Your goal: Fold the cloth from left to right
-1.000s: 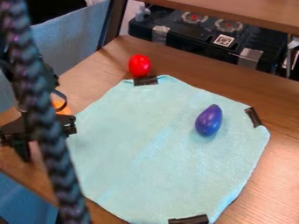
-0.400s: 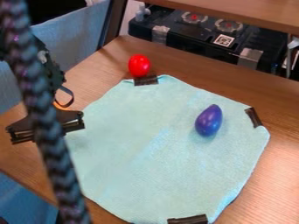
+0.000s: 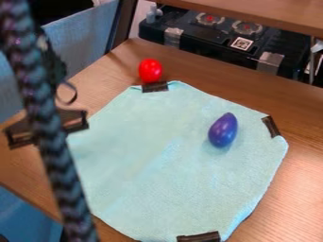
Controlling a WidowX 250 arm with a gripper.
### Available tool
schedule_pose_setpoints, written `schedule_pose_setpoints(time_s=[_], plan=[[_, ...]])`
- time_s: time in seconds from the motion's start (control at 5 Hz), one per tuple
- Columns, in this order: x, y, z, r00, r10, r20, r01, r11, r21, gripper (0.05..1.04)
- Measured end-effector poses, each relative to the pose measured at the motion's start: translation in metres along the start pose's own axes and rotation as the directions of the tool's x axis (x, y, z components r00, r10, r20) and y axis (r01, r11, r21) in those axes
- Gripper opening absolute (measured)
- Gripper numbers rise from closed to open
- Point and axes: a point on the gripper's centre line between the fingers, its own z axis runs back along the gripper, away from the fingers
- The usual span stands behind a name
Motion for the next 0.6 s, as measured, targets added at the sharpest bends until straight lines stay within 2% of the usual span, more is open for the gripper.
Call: schedule_pose_setpoints(time_s=[0.2, 0.4, 0.6], plan=[[-0.008, -0.039, 0.047, 0.998, 0.02, 0.052, -0.016, 0.998, -0.066, 0.052], [-0.016, -0.068, 0.074, 0.999, 0.02, 0.039, -0.017, 0.998, -0.067, 0.052], [-0.031, -0.11, 0.074, 0.999, -0.03, 0.029, 0.03, 0.999, -0.01, 0.052]])
